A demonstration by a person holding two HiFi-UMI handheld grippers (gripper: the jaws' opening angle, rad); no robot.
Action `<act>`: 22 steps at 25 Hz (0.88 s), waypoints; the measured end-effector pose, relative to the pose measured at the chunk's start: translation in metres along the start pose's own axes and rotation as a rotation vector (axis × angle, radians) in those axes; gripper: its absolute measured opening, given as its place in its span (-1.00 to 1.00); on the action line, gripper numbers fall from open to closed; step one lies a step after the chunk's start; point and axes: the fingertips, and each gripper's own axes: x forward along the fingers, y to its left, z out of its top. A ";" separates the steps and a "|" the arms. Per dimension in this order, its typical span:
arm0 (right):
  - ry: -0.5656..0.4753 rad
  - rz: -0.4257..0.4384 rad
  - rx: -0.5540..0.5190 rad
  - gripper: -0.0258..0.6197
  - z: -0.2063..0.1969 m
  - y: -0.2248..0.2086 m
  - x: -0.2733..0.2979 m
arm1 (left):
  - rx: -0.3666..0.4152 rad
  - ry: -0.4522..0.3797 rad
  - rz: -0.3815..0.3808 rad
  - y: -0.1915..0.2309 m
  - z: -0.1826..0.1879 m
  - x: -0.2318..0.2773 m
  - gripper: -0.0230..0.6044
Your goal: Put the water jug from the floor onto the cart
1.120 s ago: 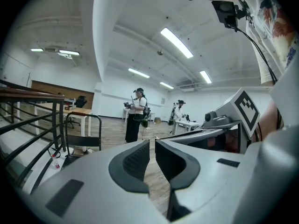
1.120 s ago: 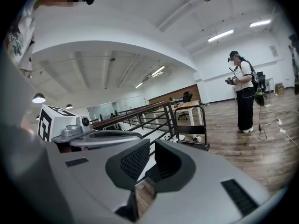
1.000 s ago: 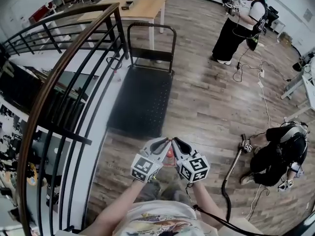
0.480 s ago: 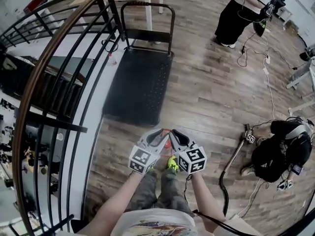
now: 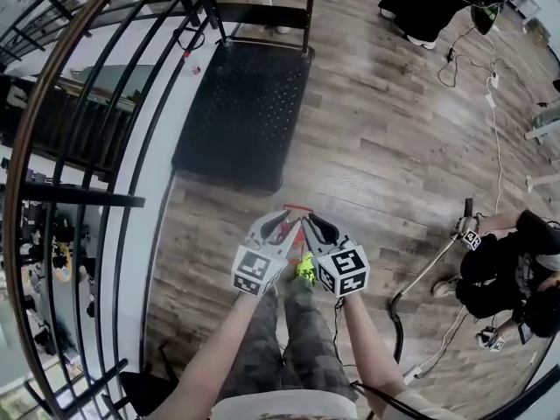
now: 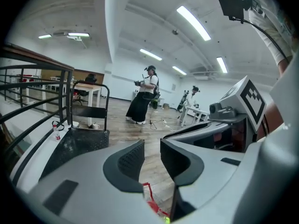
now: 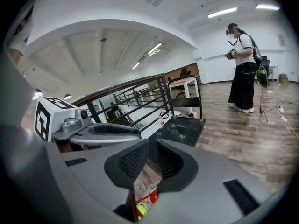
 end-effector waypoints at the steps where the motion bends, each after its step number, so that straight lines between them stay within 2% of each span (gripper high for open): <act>1: 0.005 0.000 0.002 -0.80 -0.007 -0.004 0.006 | -0.001 0.005 0.004 0.003 -0.008 0.005 -0.66; 5: 0.031 0.004 0.013 -0.68 -0.036 -0.021 0.026 | -0.004 0.023 0.023 0.015 -0.037 0.021 -0.66; 11: 0.056 -0.012 0.014 -0.68 -0.073 -0.038 0.051 | 0.000 0.086 0.011 0.023 -0.086 0.041 -0.66; 15: 0.071 -0.025 0.010 -0.68 -0.100 -0.052 0.072 | -0.022 0.096 0.013 0.035 -0.118 0.060 -0.66; 22: 0.094 -0.046 0.010 -0.61 -0.151 -0.073 0.090 | -0.008 0.109 0.020 0.045 -0.165 0.087 -0.65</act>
